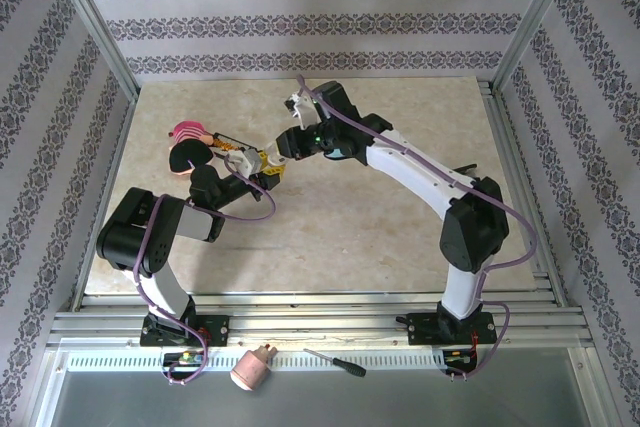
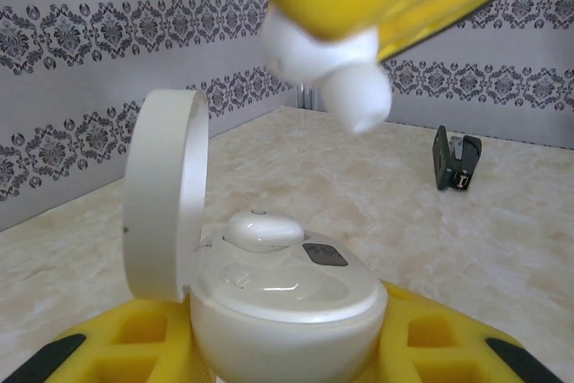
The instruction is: Insert wireless bluetooth earbuds into charging case
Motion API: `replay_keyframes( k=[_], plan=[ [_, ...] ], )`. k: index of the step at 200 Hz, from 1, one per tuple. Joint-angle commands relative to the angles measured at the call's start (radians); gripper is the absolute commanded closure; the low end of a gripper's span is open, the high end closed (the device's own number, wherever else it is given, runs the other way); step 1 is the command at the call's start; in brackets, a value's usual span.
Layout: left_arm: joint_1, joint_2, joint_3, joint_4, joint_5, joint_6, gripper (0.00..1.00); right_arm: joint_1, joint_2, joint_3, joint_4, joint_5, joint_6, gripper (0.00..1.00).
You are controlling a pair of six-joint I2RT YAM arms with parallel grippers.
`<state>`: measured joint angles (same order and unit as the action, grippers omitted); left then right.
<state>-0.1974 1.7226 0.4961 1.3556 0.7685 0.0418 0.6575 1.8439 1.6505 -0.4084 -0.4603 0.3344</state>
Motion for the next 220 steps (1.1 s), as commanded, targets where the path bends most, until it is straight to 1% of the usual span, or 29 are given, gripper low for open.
replay_keyframes(
  k=[1, 61, 95, 151, 172, 199, 220],
  plan=[
    [-0.013, 0.000, 0.021, 0.069, -0.014, 0.019, 0.80, 0.009, 0.026, 0.031, 0.000, -0.012, 0.003, 0.80],
    [-0.013, 0.002, 0.026, 0.069, -0.012, 0.016, 0.80, 0.016, 0.061, 0.035, 0.009, -0.035, 0.016, 0.80],
    [-0.014, 0.002, 0.027, 0.070, -0.014, 0.015, 0.80, 0.039, 0.078, 0.040, 0.023, -0.049, 0.023, 0.80],
    [-0.013, -0.008, 0.023, 0.070, -0.021, 0.009, 0.80, 0.046, 0.100, 0.033, 0.029, -0.028, 0.025, 0.80],
    [-0.013, -0.011, 0.021, 0.070, -0.024, 0.009, 0.80, 0.043, 0.087, 0.019, 0.033, 0.024, 0.023, 0.81],
    [-0.013, -0.004, 0.020, 0.070, -0.025, 0.010, 0.80, 0.037, 0.055, 0.003, 0.050, 0.018, 0.023, 0.81],
    [-0.013, 0.001, 0.021, 0.070, -0.029, 0.012, 0.80, 0.035, 0.021, -0.030, 0.098, 0.019, 0.037, 0.81]
  ],
)
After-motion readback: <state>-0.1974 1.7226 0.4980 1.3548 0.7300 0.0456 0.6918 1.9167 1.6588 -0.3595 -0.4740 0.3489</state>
